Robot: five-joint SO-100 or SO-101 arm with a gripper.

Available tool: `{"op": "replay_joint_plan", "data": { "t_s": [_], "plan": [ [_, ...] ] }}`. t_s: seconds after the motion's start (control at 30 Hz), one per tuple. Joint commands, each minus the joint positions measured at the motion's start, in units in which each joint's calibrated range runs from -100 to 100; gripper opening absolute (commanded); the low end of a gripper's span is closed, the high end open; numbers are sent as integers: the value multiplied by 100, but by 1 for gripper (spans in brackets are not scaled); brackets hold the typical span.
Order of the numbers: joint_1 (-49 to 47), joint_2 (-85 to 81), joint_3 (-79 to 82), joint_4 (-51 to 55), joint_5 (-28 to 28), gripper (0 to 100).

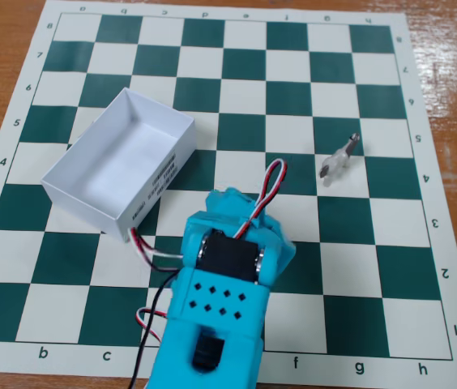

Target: Grab the toy horse and put it in the box.

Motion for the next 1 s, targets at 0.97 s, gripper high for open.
{"op": "replay_joint_plan", "data": {
  "t_s": [0.97],
  "plan": [
    [1139, 5381, -3105, -2835, 683, 31]
  ]
}}
